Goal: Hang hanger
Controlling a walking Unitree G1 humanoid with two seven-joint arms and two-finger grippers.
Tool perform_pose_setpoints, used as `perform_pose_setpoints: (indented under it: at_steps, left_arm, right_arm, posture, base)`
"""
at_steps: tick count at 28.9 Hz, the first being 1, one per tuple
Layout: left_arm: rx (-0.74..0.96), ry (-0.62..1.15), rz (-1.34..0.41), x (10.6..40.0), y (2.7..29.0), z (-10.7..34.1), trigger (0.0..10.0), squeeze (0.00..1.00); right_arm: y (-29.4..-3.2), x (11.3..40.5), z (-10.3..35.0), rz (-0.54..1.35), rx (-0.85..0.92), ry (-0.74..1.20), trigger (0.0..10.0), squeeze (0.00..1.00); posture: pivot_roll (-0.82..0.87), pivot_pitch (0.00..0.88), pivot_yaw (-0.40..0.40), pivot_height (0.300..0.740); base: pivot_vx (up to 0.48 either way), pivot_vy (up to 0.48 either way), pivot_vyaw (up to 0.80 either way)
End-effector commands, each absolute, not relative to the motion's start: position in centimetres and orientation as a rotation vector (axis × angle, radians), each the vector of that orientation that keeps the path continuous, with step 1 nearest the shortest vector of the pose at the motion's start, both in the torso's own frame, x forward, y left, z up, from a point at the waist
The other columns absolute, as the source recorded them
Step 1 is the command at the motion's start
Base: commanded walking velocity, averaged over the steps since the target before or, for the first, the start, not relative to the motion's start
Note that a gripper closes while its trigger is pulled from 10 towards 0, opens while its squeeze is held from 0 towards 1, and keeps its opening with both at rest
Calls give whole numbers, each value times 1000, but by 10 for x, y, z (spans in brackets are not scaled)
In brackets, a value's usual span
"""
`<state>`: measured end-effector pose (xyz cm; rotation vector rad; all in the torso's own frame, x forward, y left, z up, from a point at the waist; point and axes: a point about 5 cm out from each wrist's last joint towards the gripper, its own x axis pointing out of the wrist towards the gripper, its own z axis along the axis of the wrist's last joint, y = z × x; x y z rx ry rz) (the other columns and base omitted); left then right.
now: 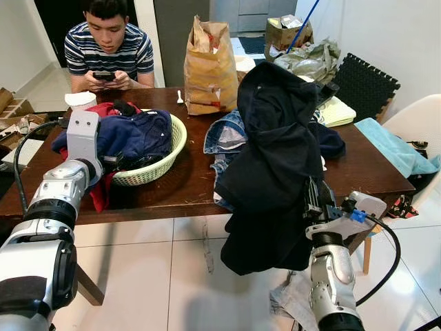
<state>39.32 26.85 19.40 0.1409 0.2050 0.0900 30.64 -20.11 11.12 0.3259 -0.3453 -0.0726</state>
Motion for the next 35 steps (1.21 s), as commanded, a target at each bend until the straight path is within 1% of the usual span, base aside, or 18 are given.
perform_pose_setpoints:
  at_steps: [1,4,5,6,7,15,16,20,21,22,24,26,29,31,32,33,34,35]
  left_arm:
    - [137,233,104,392,271,190,8745,0]
    - [135,232,104,392,272,190,8745,0]
    - [132,232,105,392,272,190,3294,0]
    - [132,232,105,392,272,190,3294,0]
    - [131,230,104,392,272,191,0,0]
    - [123,167,130,393,273,197,0,0]
    - [129,161,137,392,274,196,0,0]
    - [137,136,168,391,278,199,0,0]
    - [147,94,194,392,281,208,0,0]
    - [154,64,211,392,283,215,0,0]
    - [177,-69,273,393,286,241,0,0]
    - [186,-151,308,393,286,256,0,0]
    - [208,-193,308,393,284,264,0,0]
    - [233,-382,302,390,277,297,0,0]
    - [230,-503,274,387,270,319,0,0]
    - [230,-503,274,387,270,319,0,0]
    - [226,-578,256,385,265,332,0,0]
    - [226,-578,256,385,265,332,0,0]
  right_arm:
    - [-200,305,110,-72,326,-332,10000,0]
    - [-200,305,110,-72,327,-329,10000,0]
    - [-200,305,110,-73,327,-329,10000,0]
    - [-200,305,110,-73,327,-329,10000,0]
    - [-200,305,110,-74,327,-327,10000,0]
    - [-196,309,109,-89,339,-318,10000,0]
    - [-196,309,109,-90,341,-317,10000,0]
    - [-195,310,109,-91,345,-315,10000,0]
    - [-195,311,109,-95,350,-317,10000,0]
    - [-194,311,109,-98,354,-318,10000,0]
    - [-193,312,108,-107,364,-322,10000,0]
    - [-192,311,107,-113,370,-326,10000,0]
    - [-192,311,107,-118,374,-326,10000,0]
    - [-190,312,107,-123,381,-328,10000,0]
    - [-189,312,106,-122,385,-322,10000,0]
    - [-189,312,106,-122,385,-322,10000,0]
    - [-189,313,106,-120,388,-316,10000,0]
    - [-189,313,106,-120,388,-316,10000,0]
  posture:
    - [34,108,11,740]
    - [34,108,11,740]
    - [34,108,11,740]
    - [34,108,11,740]
    - [40,110,11,740]
    - [41,86,24,740]
    - [45,70,23,740]
    - [51,64,29,740]
    - [62,51,45,740]
    - [62,51,45,740]
    - [68,36,69,740]
    - [68,36,69,740]
    - [66,24,79,740]
    - [66,13,86,740]
    - [67,12,87,740]
    - [67,12,87,740]
    - [70,8,89,740]
    - [70,8,89,740]
  base:
    - [0,0,0]
    - [0,0,0]
    - [0,0,0]
    - [0,0,0]
    - [0,0,0]
    - [0,0,0]
    - [0,0,0]
    - [0,0,0]
    - [0,0,0]
    - [0,0,0]
    - [0,0,0]
    - [0,0,0]
    - [0,0,0]
    - [0,0,0]
    - [0,0,0]
    - [0,0,0]
    - [0,0,0]
    - [0,0,0]
